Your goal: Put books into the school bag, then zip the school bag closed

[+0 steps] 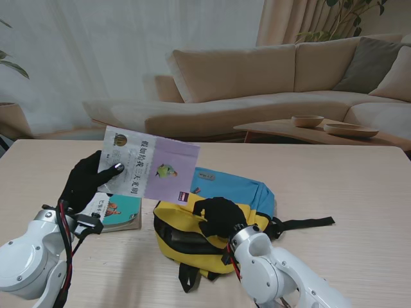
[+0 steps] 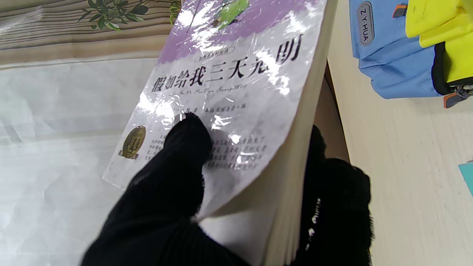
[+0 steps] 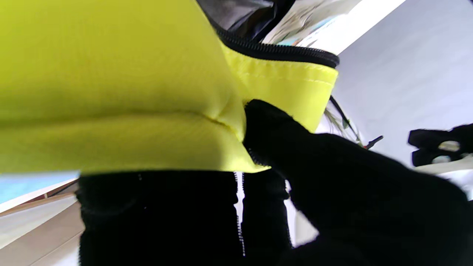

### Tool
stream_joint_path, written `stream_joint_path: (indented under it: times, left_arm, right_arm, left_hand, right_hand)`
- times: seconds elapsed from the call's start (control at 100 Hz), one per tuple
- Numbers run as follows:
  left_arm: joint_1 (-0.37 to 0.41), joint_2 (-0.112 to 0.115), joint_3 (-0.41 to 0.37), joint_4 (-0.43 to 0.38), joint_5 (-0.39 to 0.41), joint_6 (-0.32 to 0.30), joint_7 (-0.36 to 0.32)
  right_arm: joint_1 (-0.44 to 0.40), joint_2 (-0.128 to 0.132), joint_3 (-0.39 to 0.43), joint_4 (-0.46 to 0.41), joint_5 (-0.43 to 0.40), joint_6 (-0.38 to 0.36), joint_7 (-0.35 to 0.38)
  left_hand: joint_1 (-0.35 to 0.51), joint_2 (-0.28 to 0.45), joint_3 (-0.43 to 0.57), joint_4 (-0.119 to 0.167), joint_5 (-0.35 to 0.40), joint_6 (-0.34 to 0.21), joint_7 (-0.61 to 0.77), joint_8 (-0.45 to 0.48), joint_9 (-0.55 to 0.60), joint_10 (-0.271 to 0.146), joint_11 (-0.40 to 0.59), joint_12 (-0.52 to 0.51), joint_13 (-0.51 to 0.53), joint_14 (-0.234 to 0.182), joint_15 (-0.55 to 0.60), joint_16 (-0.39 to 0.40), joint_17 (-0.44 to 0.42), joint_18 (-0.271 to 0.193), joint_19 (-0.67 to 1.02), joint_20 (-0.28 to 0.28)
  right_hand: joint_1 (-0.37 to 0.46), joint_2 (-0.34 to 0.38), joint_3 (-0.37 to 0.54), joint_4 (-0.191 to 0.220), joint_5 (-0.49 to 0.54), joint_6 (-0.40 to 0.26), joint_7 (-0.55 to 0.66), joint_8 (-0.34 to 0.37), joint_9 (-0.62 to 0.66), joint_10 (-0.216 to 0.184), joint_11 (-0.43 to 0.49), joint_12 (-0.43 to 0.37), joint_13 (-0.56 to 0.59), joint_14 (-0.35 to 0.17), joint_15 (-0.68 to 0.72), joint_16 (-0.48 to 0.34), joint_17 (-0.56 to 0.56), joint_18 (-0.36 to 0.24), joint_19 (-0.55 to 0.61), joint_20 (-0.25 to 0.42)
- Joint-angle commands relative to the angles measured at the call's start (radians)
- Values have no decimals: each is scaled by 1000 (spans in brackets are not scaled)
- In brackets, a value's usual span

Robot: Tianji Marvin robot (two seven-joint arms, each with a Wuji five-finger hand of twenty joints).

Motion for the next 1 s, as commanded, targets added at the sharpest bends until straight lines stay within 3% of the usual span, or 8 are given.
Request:
stream_joint_path:
  times: [0.0,0.44,0.76,0.99]
  left_arm:
    - [16,-1,-5,-33,6,-8,-19]
    - [104,7,-42,-120,51,40,-44]
    - [141,14,-31,-142,126,146,-67]
    - [144,21,-22,-137,152,229,-102]
  right_arm:
    - [26,-19,2,-5,-3,11,15]
    - [142,-62,34,31,124,171,-18]
    - [192,-106,56,51,190,262,-114]
    - [194,-123,77,42,209,278,-168]
  left_hand:
    - [141,146,171,51,187,-229,334,215,65,-75,100,27,34,22,42,10,11,24,47,30]
    - [141,150,168,56,176,-226,326,213,59,-70,99,29,35,22,51,13,18,22,54,32]
    - [141,153,165,62,170,-223,322,212,59,-67,101,28,37,21,61,15,28,20,63,33]
    - [141,155,163,64,163,-221,320,212,54,-66,102,29,35,19,63,14,27,16,64,32]
  right_hand:
    - [152,120,48,106,87,-155,103,98,5,22,57,36,52,-6,50,15,25,-39,107,25]
    - [167,146,25,118,88,-142,108,124,-2,37,69,48,64,0,67,18,42,-36,124,29]
    - [174,146,26,112,85,-132,105,133,-6,48,72,54,72,9,70,17,60,-26,129,26]
    - [176,150,24,105,81,-127,106,136,-12,52,74,57,71,12,72,18,60,-21,131,25]
